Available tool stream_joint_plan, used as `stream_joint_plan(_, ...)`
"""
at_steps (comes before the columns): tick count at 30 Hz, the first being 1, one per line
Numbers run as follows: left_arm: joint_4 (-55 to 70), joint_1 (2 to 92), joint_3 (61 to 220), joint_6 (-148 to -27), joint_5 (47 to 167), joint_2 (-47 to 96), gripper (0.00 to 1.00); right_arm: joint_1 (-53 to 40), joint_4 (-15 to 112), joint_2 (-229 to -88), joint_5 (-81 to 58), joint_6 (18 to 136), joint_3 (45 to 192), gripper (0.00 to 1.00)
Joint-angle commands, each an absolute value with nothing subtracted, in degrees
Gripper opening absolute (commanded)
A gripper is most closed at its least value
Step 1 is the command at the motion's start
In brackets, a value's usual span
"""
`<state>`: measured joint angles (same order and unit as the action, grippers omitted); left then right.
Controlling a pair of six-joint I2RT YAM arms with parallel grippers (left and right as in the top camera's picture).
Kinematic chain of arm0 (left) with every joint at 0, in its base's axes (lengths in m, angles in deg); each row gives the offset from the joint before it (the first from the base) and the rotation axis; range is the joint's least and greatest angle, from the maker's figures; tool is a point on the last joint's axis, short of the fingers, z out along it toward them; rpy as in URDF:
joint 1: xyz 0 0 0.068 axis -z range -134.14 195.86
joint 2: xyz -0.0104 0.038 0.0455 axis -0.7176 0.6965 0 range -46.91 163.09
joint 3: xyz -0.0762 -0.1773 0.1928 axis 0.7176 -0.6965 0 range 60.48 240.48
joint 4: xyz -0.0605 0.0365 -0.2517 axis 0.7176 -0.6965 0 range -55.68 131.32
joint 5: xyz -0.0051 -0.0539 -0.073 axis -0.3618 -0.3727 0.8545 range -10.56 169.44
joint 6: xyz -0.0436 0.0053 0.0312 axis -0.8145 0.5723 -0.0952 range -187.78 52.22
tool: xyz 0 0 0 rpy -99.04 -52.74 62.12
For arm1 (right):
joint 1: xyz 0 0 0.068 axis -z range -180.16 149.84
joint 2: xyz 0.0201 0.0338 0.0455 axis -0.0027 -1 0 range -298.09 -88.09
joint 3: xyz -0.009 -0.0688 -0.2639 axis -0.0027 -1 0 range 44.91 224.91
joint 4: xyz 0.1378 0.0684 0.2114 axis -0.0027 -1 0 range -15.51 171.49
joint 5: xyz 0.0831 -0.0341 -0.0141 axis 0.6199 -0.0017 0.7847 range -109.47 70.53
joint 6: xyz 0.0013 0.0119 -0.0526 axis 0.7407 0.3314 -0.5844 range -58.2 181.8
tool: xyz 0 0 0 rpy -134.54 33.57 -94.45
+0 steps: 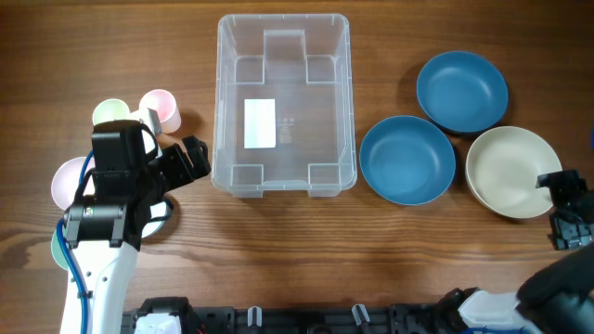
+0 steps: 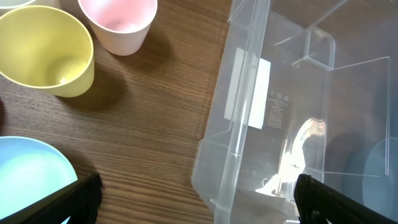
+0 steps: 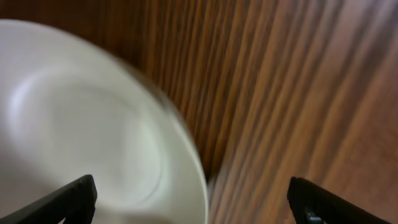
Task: Pack container
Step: 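Move the right gripper to the cream plate and grasp its rim, then carry the cream plate into the clear bin and release it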
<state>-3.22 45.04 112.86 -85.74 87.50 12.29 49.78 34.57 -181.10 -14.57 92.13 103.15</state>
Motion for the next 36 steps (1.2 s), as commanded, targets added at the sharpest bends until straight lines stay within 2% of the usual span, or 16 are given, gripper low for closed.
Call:
stream_joint_plan(1,-2.89,44.95,114.02,-86.26,88.42,11.92,1.00,49.95,36.82,-186.17,-12.91,91.30,103.45,1.00)
stream_joint_plan(6,-2.89,44.95,114.02,-86.26,88.42,11.92,1.00,49.88,39.51,-190.39,-12.91,91.89,103.43,0.95)
stream_joint_plan(9,-2.89,44.95,114.02,-86.28,88.42,11.92,1.00,49.69,40.06,-190.81,-11.97,91.80,103.41,0.83)
stream_joint_plan(12,-2.89,44.95,114.02,-86.26,88.42,11.92,1.00,49.67,40.21,-190.81,-11.68,91.78,103.41,0.63)
stream_joint_plan(15,-2.89,44.95,114.02,-86.26,88.42,11.92,1.00,49.69,40.10,-190.81,-11.68,91.80,103.41,0.28)
stream_joint_plan(16,-2.89,44.95,114.02,-86.26,88.42,11.92,1.00,49.69,40.10,-190.81,-11.68,91.80,103.41,0.23)
stream_joint_plan(20,-2.89,44.95,114.02,-86.28,88.42,11.92,1.00,49.69,39.86,-190.81,-11.68,91.75,103.41,0.14)
stream_joint_plan(21,-2.89,44.95,114.02,-86.28,88.42,11.92,1.00,49.69,39.80,-190.81,-11.68,91.75,103.41,0.07)
stream_joint_plan(23,-2.89,44.95,114.02,-86.28,88.42,11.92,1.00,49.69,39.66,-190.81,-11.68,91.75,103.41,0.04)
stream_joint_plan(33,-2.89,44.95,114.02,-86.26,88.42,11.92,1.00,49.69,37.44,-189.45,-11.14,91.82,103.47,0.04)
stream_joint_plan(36,-2.89,44.95,114.02,-86.26,88.42,11.92,1.00,49.67,37.04,-183.29,-10.35,91.78,103.76,0.04)
